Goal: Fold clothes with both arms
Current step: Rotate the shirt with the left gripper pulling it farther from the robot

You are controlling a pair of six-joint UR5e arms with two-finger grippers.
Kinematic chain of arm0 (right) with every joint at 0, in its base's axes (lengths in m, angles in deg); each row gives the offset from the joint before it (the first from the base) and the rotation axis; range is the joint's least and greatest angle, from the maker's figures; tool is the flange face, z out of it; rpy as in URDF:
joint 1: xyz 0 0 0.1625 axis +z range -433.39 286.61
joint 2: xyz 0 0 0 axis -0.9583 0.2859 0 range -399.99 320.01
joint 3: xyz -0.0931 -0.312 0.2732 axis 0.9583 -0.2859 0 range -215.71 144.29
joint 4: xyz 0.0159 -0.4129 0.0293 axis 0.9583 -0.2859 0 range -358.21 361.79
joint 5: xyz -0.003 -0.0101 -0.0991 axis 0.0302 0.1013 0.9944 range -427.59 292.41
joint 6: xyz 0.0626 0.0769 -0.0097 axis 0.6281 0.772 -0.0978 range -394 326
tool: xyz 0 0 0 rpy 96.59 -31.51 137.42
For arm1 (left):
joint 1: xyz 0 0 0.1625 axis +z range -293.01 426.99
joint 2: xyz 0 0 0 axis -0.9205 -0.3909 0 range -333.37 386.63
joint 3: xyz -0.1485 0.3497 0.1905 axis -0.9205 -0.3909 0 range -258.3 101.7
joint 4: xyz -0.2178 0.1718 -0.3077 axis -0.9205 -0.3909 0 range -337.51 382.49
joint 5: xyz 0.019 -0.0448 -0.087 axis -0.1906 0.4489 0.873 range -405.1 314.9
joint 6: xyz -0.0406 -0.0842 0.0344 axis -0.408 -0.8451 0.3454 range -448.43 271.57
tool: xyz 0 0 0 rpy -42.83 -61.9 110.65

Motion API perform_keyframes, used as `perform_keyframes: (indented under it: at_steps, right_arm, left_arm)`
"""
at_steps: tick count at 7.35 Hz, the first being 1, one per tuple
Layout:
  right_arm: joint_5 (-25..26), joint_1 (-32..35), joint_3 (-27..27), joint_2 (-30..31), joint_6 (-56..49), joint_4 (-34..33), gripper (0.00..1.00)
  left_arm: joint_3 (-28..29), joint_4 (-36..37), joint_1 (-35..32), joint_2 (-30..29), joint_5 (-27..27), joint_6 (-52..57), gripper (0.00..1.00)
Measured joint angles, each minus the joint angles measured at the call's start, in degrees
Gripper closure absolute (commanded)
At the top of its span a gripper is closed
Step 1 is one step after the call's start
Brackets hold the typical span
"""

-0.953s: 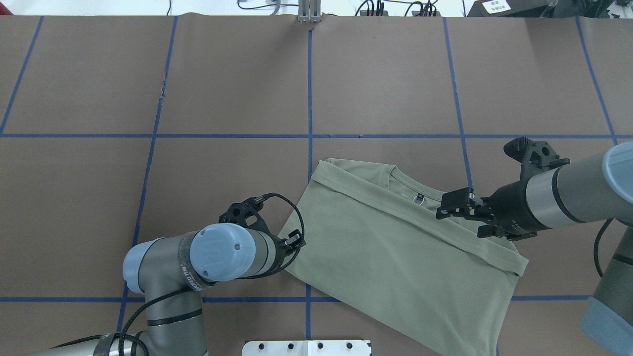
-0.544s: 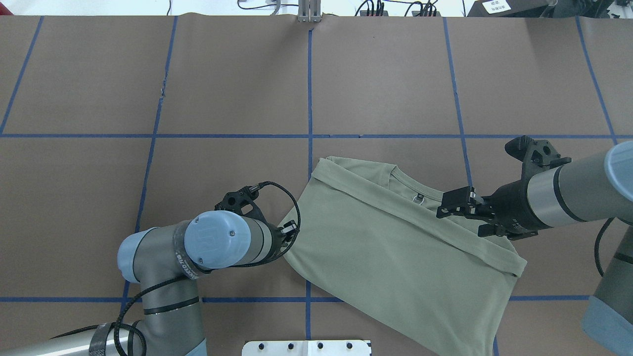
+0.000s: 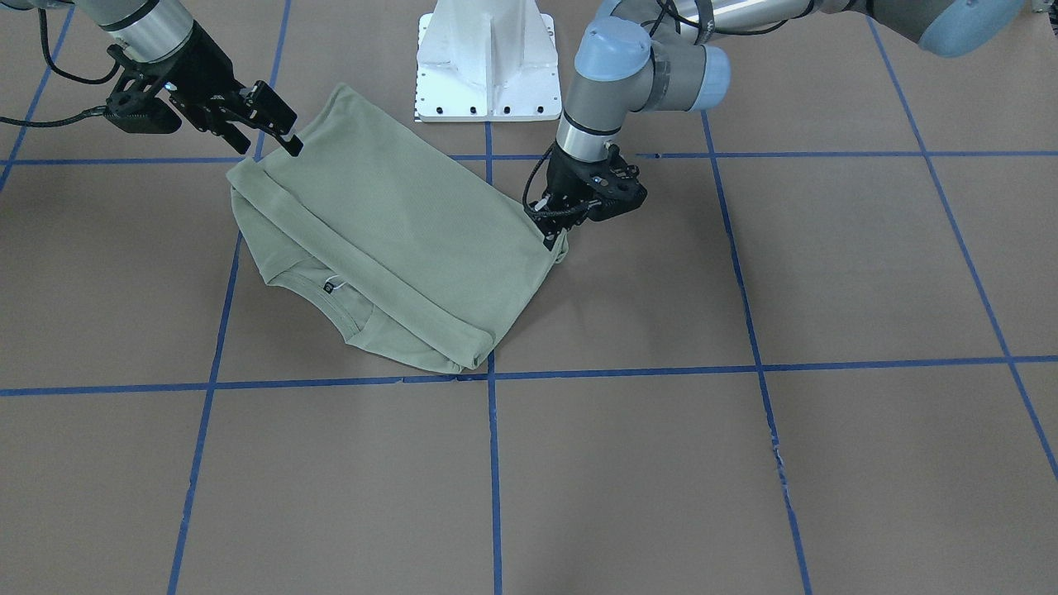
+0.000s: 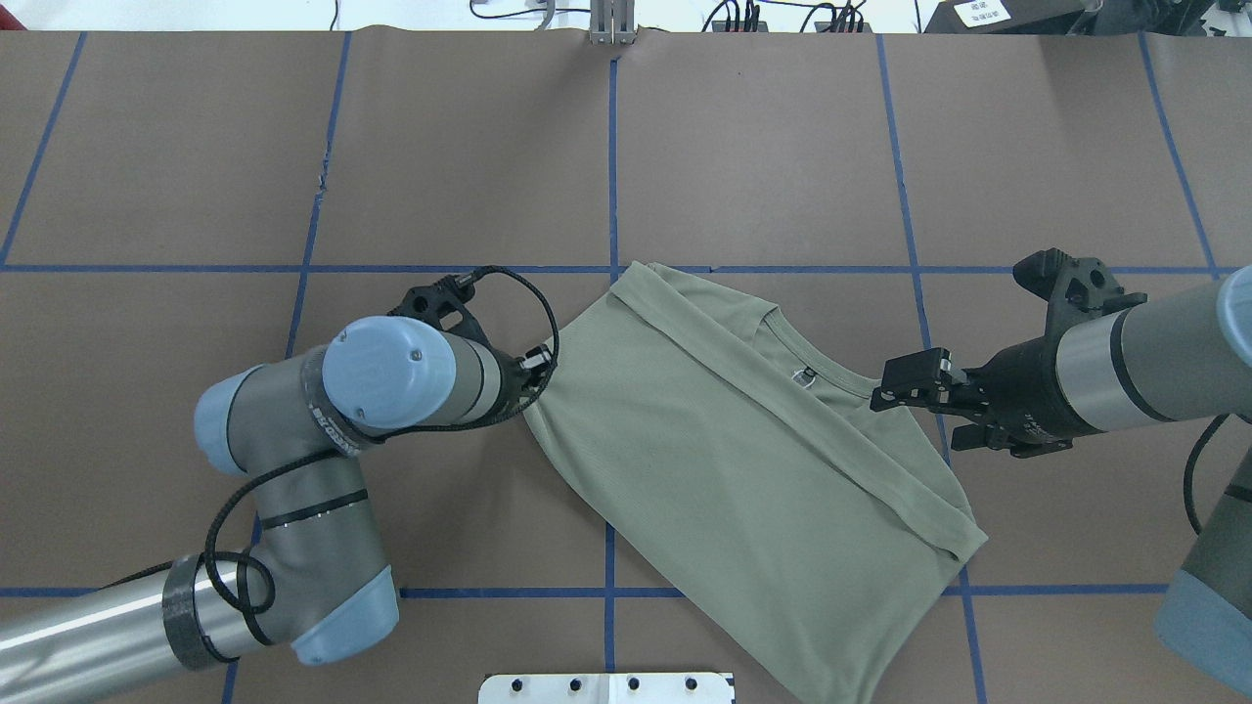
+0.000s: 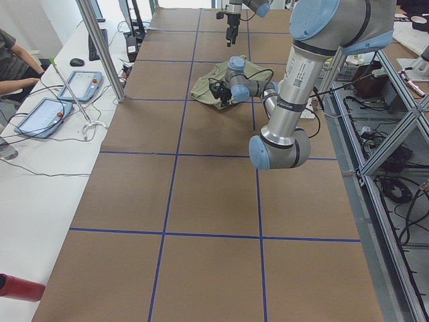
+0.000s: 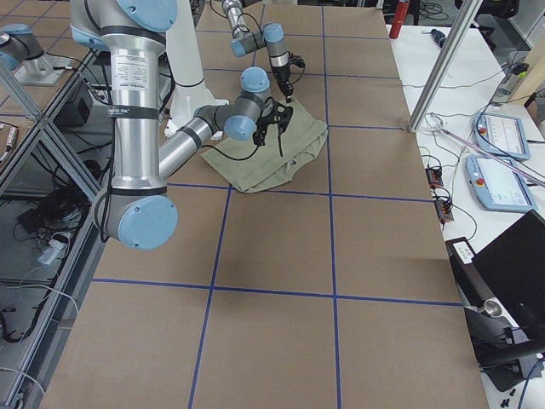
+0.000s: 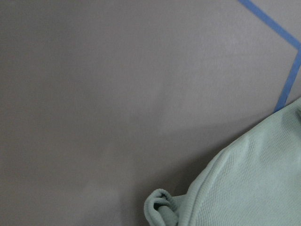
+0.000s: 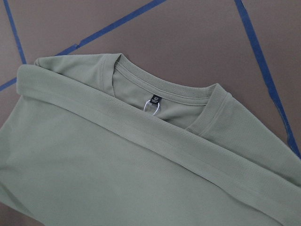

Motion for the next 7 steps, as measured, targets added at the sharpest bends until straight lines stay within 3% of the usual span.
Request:
perform_keyframes:
  at_steps: [4,7]
  right_arm:
    - [0.4,1.1,-0.4,-3.0,0.0,-0.1,0.00]
    - [0.9,1.1,-1.8,-5.3,0.2,-0.2,0.00]
  left_arm:
    - [16.0,-9.0,-9.7,-7.3,0.0,9.3,1.00]
    - [32.3,-17.0,-14.4,-16.5,-0.4,15.9,1.00]
